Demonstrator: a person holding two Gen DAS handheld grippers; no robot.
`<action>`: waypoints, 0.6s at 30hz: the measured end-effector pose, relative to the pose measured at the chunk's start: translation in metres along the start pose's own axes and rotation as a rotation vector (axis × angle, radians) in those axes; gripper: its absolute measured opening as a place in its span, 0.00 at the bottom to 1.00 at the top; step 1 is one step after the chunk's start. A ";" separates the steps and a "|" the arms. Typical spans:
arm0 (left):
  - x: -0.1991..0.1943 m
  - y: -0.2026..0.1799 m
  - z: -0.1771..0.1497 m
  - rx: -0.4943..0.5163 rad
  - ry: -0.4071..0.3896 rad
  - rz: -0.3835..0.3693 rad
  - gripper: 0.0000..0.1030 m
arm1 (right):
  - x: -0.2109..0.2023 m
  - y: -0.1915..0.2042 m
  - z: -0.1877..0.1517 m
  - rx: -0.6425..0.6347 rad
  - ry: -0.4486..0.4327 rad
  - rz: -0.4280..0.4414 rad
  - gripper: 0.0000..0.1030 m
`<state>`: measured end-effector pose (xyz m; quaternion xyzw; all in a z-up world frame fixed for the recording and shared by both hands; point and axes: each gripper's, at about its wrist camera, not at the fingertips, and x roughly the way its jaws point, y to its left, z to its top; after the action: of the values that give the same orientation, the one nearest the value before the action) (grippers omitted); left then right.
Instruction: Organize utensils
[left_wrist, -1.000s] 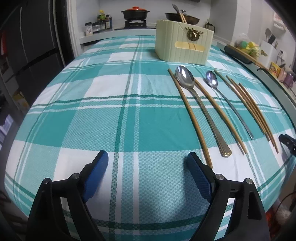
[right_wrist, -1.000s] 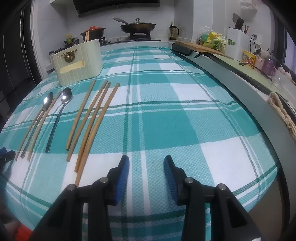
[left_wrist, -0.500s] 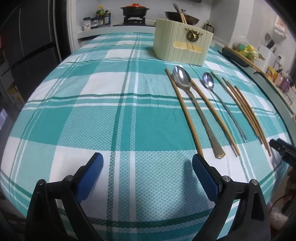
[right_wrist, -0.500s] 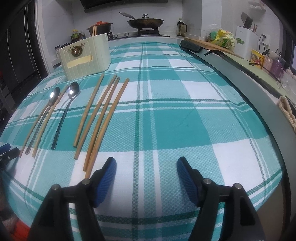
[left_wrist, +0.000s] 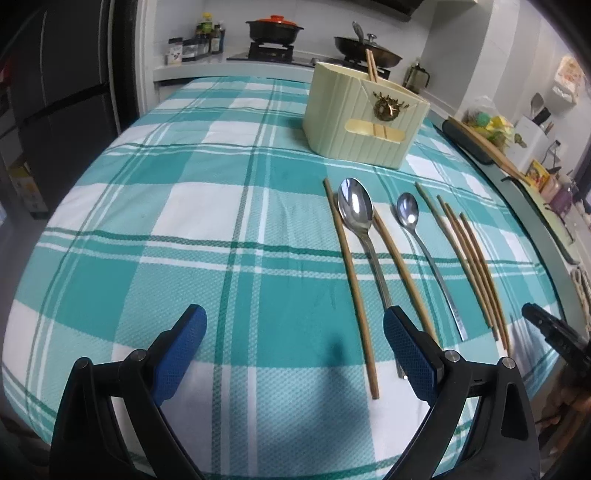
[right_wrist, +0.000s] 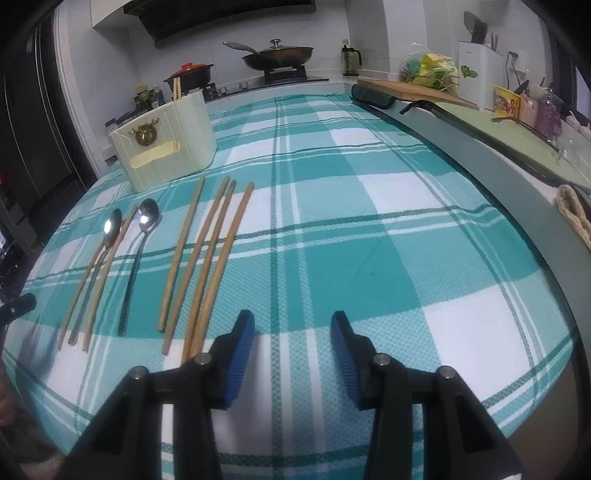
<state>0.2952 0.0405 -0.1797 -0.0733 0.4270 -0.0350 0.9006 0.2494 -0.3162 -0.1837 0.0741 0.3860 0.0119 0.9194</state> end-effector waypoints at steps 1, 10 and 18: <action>0.004 -0.003 0.003 0.007 0.000 0.003 0.94 | 0.001 0.002 0.004 -0.007 0.001 0.011 0.35; 0.041 -0.020 0.020 0.062 0.034 0.071 0.94 | 0.031 0.033 0.040 -0.069 0.071 0.120 0.17; 0.059 -0.024 0.022 0.076 0.075 0.111 0.94 | 0.062 0.047 0.047 -0.106 0.135 0.093 0.14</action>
<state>0.3497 0.0116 -0.2074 -0.0137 0.4623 -0.0041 0.8866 0.3281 -0.2708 -0.1889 0.0421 0.4421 0.0801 0.8924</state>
